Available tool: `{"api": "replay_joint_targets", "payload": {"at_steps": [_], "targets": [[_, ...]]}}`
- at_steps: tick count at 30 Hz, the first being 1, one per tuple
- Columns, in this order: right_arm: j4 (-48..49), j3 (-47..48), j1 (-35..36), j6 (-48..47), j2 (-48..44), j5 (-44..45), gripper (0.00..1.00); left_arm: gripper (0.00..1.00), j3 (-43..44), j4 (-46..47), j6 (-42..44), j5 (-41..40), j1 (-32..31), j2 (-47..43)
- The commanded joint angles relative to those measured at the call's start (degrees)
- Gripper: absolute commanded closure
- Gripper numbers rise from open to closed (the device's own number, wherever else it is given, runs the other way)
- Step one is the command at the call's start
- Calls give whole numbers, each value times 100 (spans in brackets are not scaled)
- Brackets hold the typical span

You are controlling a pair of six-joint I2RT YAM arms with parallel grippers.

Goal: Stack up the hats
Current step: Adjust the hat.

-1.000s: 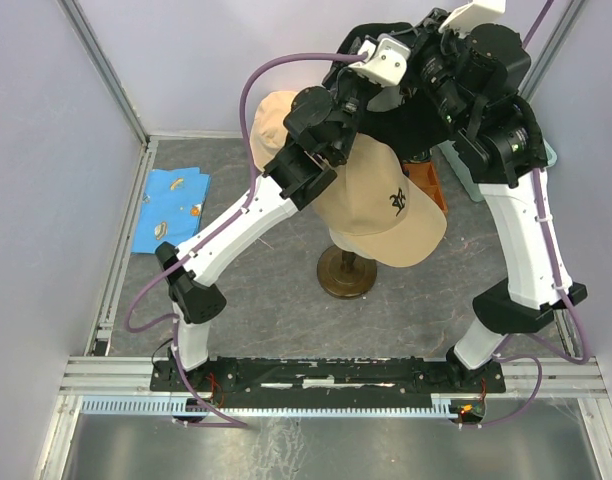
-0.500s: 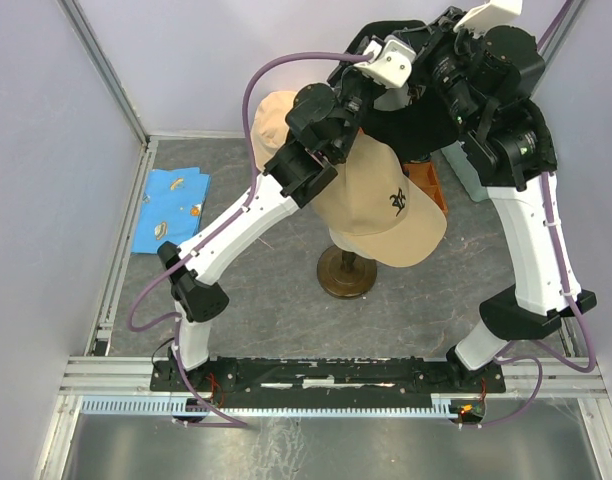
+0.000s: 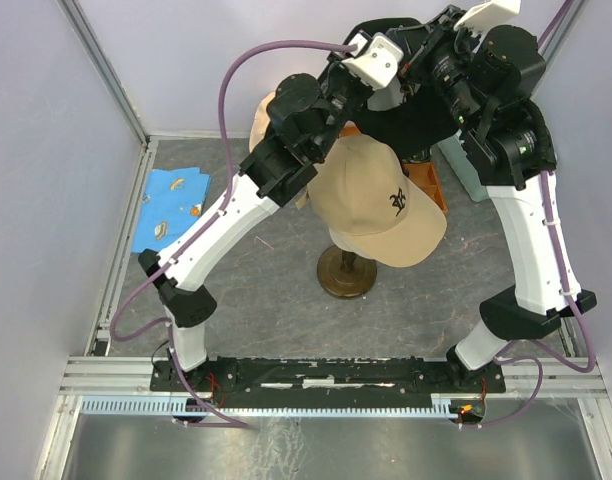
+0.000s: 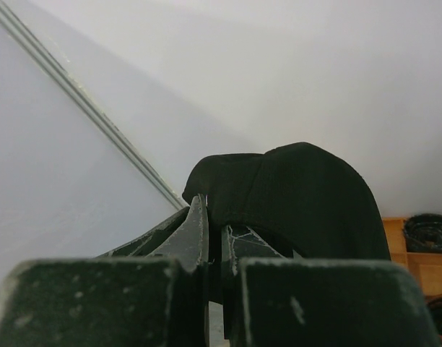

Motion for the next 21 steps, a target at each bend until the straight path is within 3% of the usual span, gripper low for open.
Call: {"api": "replay_joint_targets", "payload": {"at_steps": [1,9,17,19,21], "targets": [[173,38,-192,-136,-138,263,100,95,-64,56,-463,-24,101,-902],[172,50,-239,-164,-107,168,100,97,-821,-96,-609,-6,105,-1336],[164,-183,-237,-408,-324,78,100,97,-443,-115,-629,139,110,-1074],[191,-347,-234,-485,-447,143,94,97,-419,-48,-665,195,110,-1019],[260,-550,-236,-544,-580,229,80,97,-251,-56,-694,239,112,-896]]}}
